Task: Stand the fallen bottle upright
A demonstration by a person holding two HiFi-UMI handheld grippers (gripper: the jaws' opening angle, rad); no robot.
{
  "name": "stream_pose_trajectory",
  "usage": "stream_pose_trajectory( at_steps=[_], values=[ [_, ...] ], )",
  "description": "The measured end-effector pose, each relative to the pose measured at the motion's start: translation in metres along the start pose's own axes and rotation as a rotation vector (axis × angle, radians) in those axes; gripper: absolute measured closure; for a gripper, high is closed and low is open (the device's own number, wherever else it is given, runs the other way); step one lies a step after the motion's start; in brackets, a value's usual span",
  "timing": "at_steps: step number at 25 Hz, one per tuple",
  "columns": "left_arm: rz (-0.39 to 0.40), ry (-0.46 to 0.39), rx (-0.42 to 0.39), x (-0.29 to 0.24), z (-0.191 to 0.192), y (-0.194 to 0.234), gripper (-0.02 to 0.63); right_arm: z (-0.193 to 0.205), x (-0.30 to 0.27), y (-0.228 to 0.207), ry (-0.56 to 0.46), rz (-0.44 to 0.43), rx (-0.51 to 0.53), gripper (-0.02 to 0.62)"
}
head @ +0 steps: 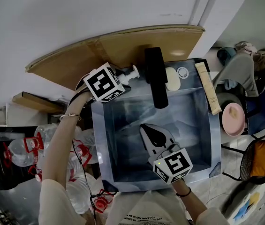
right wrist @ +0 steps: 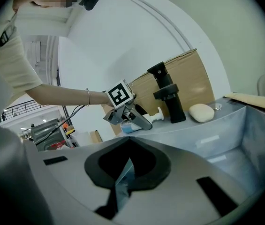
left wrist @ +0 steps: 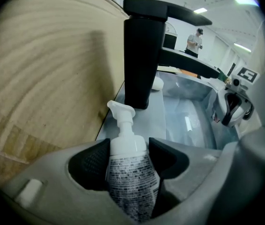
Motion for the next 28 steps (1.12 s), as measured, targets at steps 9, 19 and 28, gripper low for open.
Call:
stream_pose_trajectory(
  at_steps=[9,19,28],
  values=[
    [-0.078,-0.018,-0.067,0.003,-0.003,-0.002,0.345,-0.002,0.002,0.001,0.004,0.006,-0.009,0.592],
    [-0.203,-0.167,-0.049,0.022,-0.018,-0.002,0.347,-0.01,0.006,0.007,-0.001,-0.003,-0.017,0.592],
    [-0.381,-0.392,0.037,0.056,-0.031,0.006,0.347,-0.017,0.008,0.009,-0.012,-0.006,-0.015,0.591]
  ],
)
Point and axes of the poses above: the fingertips, and each gripper's own axes: x backward along the fingers, y to its left, z out of its underside, the point moved 4 cm from there along x, backward along the fingers, and after that the axes turned 12 degrees about -y, right-handed, at the moved point
